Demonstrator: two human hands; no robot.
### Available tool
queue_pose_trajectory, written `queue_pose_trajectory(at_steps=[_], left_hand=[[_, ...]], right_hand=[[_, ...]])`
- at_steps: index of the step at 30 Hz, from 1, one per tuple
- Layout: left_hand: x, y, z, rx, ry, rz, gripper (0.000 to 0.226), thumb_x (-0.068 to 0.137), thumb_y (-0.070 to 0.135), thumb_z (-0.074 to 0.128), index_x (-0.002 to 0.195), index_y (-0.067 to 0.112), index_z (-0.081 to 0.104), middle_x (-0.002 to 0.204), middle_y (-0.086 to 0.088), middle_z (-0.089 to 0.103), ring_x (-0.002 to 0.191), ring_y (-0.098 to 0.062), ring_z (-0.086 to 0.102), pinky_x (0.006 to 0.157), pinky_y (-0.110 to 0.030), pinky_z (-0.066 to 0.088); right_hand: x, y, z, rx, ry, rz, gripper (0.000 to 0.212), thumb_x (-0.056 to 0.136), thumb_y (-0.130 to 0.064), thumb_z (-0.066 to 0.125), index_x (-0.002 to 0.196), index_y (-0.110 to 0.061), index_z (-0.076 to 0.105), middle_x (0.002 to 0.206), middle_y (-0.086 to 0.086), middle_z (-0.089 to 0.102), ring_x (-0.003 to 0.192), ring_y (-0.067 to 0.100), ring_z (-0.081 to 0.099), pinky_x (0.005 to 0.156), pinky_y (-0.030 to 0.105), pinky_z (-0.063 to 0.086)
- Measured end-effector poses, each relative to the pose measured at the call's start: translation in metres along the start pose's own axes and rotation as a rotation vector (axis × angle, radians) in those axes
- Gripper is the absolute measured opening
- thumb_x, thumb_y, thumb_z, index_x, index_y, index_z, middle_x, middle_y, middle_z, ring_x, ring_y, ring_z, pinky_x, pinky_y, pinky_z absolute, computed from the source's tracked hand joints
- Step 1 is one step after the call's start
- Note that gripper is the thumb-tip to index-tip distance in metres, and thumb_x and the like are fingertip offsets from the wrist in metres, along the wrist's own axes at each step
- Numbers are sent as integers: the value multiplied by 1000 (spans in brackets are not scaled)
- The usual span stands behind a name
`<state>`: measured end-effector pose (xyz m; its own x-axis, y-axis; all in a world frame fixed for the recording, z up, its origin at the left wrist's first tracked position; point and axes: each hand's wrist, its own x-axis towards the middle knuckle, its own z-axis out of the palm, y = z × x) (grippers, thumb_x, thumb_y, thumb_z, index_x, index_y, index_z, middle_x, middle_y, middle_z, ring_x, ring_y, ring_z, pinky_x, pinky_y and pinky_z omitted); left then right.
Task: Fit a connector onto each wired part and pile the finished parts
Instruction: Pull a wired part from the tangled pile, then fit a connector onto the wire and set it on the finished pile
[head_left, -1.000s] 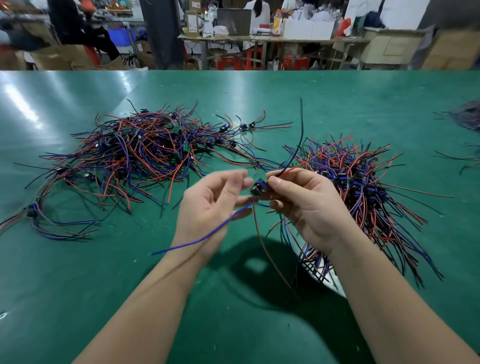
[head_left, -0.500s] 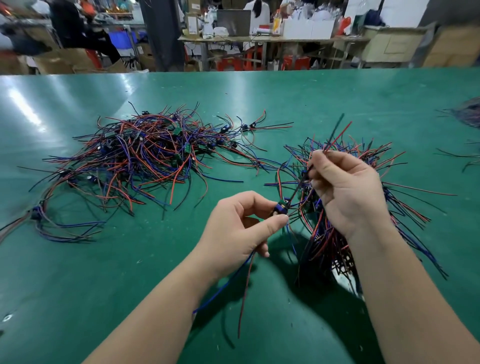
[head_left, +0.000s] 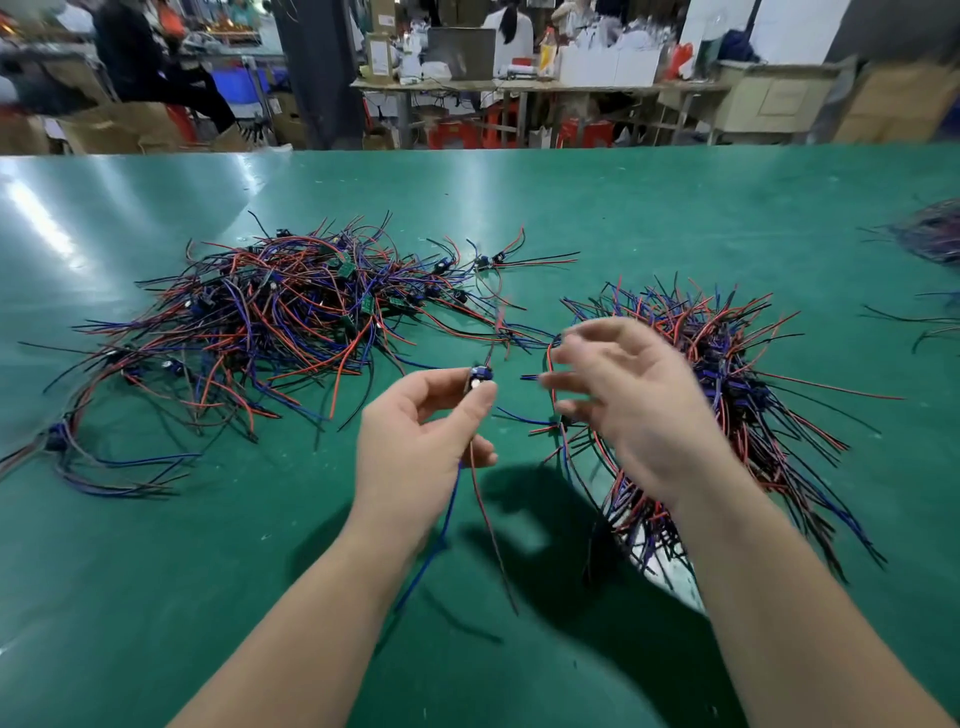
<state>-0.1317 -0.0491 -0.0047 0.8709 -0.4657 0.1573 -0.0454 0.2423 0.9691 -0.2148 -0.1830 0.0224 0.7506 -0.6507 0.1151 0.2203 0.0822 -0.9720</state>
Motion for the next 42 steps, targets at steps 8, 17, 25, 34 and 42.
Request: queue_pose_trajectory(at_steps=[8, 17, 25, 34, 42], left_hand=[[-3, -1, -4, 257, -298, 130, 32, 91, 5, 58, 110, 29, 67, 104, 6, 73, 76, -17, 70, 67, -30, 58], [38, -21, -60, 1430, 20, -162, 55, 95, 42, 44, 147, 34, 28, 158, -9, 17, 144, -28, 14, 115, -47, 11], [40, -14, -53, 1111, 215, 72, 34, 95, 28, 49, 127, 21, 58, 125, 2, 61, 112, -21, 56, 104, -39, 29], [2, 1, -12, 726, -170, 859, 39, 76, 8, 61, 115, 9, 66, 120, 2, 64, 111, -14, 57, 100, -34, 43], [-15, -6, 7, 651, -432, 785, 11, 65, 9, 55, 66, 12, 65, 81, -2, 68, 88, -15, 59, 86, -37, 46]], right_hand=[[-3, 6, 9, -236, 129, -311, 24, 75, -4, 78, 89, -22, 72, 80, 0, 74, 67, 10, 64, 68, 24, 55], [16, -24, -56, -1084, 691, -706, 22, 76, 4, 62, 96, 0, 71, 97, 18, 66, 88, 32, 62, 86, 28, 44], [19, -8, -56, -1096, 480, -418, 43, 86, -16, 64, 128, -11, 56, 115, 9, 66, 101, 31, 58, 93, 34, 41], [2, -3, 10, 88, -112, 78, 39, 84, -40, 48, 103, -8, 62, 89, 13, 71, 73, 20, 68, 61, 24, 52], [1, -4, -1, 204, -143, 53, 28, 64, -4, 67, 92, -7, 69, 84, 10, 74, 73, 17, 71, 64, 19, 54]])
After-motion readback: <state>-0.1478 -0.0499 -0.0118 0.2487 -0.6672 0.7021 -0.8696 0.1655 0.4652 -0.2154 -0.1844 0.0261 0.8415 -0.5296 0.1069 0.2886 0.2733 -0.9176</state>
